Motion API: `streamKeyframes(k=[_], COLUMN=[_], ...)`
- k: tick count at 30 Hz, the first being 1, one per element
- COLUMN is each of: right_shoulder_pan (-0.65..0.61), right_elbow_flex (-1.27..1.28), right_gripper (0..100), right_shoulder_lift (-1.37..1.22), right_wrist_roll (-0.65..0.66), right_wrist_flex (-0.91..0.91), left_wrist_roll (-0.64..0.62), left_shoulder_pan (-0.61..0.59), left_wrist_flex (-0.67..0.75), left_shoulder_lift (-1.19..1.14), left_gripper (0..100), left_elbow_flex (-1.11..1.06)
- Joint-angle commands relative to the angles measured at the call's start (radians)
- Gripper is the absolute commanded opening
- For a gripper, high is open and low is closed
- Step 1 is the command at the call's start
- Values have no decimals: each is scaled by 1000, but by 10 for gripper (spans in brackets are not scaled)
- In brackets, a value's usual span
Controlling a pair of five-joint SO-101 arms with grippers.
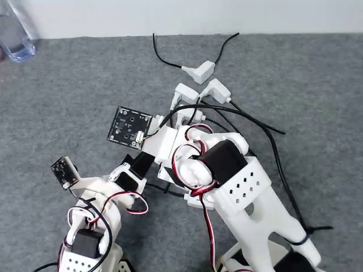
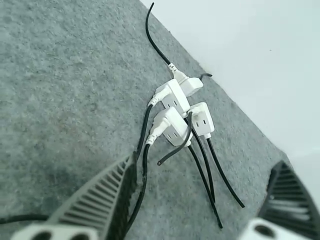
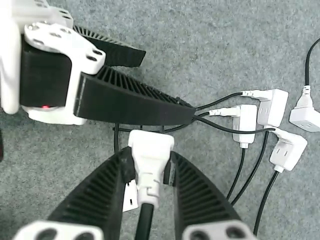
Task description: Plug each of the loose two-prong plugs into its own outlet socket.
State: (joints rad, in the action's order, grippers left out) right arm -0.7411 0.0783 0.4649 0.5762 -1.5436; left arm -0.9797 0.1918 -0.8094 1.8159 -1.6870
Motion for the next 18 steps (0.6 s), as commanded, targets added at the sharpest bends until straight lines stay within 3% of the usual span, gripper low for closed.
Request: streamKeyframes(k=[1,10,18], right_shoulder_pan=[12,12,59], right_elbow_flex=[-84,-80,-68], right_gripper=[9,9,9], right_shoulder_lift=[31,30,28], right_wrist_roll=[-9,-8,-2], right_wrist_flex=[13,13,8], left_wrist_roll=[-5,-5,-6], left_shoulder_pan=[11,0,-158], left_wrist_flex=[-18,-20,75], left_shoulder_lift=[0,3,3], left_gripper=[385,385,385], left_elbow_flex=[4,4,4])
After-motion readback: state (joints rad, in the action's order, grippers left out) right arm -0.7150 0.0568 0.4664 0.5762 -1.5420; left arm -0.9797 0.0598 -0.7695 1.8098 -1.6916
